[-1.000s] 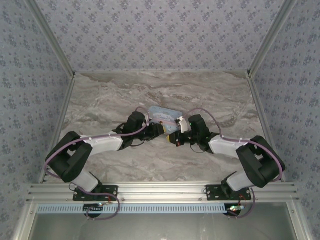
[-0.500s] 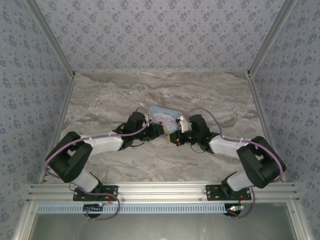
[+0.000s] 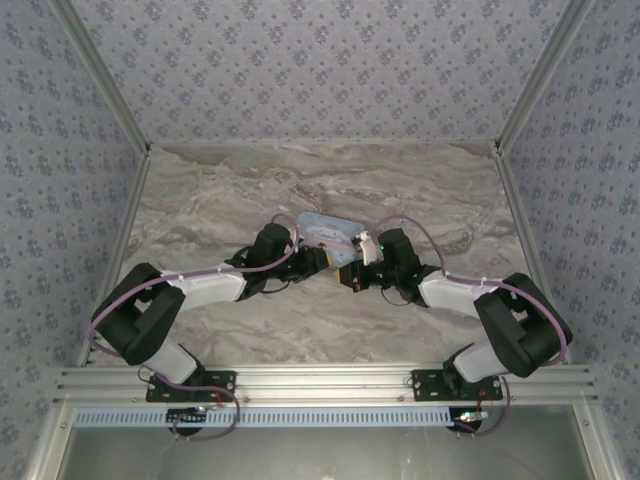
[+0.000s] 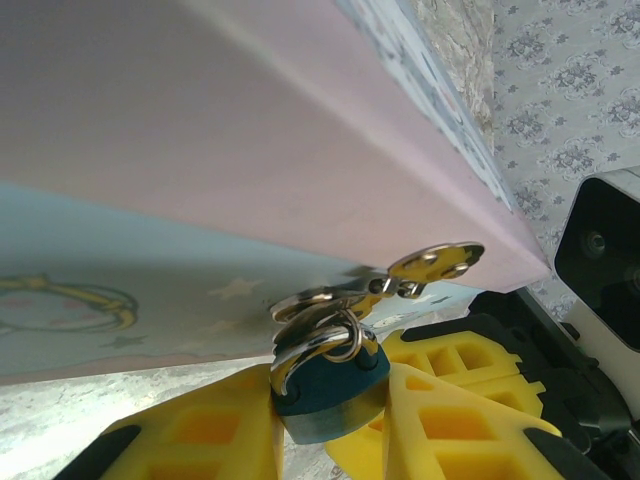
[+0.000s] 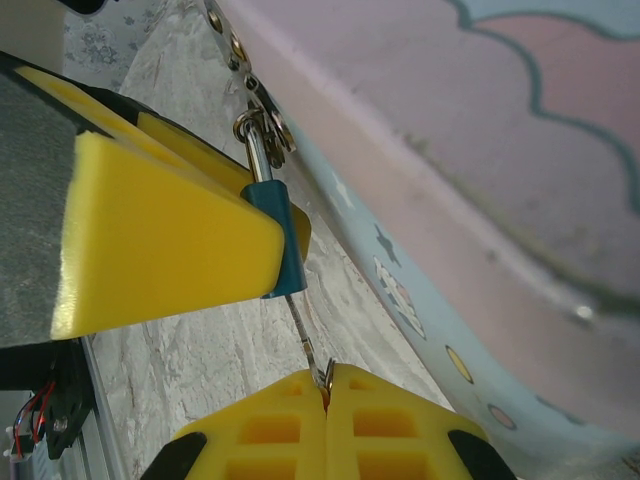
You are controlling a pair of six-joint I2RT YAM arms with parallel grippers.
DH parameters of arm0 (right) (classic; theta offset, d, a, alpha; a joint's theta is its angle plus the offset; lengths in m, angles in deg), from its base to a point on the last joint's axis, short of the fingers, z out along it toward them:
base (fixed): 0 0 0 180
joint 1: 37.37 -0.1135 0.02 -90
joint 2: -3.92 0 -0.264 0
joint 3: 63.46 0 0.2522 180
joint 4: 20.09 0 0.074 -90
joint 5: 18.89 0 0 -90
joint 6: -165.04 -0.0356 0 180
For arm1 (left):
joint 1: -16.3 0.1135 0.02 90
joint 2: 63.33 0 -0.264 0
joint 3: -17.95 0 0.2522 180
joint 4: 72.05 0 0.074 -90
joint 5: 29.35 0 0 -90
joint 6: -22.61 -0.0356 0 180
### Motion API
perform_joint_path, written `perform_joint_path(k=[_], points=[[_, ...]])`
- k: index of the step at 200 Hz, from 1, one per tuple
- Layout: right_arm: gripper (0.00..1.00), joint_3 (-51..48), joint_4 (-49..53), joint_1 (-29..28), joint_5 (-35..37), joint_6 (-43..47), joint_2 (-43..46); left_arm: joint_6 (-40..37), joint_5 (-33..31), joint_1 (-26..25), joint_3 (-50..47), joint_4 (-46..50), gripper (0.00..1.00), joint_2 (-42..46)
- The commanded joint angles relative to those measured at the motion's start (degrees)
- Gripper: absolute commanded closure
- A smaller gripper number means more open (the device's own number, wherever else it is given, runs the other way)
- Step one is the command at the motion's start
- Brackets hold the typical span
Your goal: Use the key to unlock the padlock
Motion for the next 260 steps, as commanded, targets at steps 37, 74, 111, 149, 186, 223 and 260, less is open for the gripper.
perform_joint_path(k=[37,74,111,149,186,223,260], points=[[1.00,4.7,-4.8,-1.6,1.1,0.3,-0.8,-0.3,2.4,-0.6,0.8,-1.0,0.74,-0.1],[1.00,5.3,-8.6,-0.6,-0.6,-2.7,-0.9,-0.2,2.5,-0.7,0.5,-1.4,0.74,-0.4],[1.00,6.6,-8.6,-0.3,-1.2,-2.8,-1.5,0.0,2.7,-0.9,0.7,-1.7,0.74,-0.3],[1.00,8.6,-11.1,-0.3,-1.7,-3.7,-3.4,0.2,2.7,-1.3,0.8,-2.0,0.74,-0.8],[1.00,9.4,-11.2,-0.1,-0.5,-4.3,-3.8,0.9,2.7,-1.6,0.6,-3.3,0.74,-1.9],[1.00,4.3,-11.5,-0.1,1.8,-7.0,-5.5,1.1,2.4,-1.1,1.2,-3.7,0.73,-2.5],[1.00,-3.0,-18.8,-0.3,3.7,-12.0,-8.8,1.0,2.0,-0.6,1.3,-2.8,0.64,-2.4]])
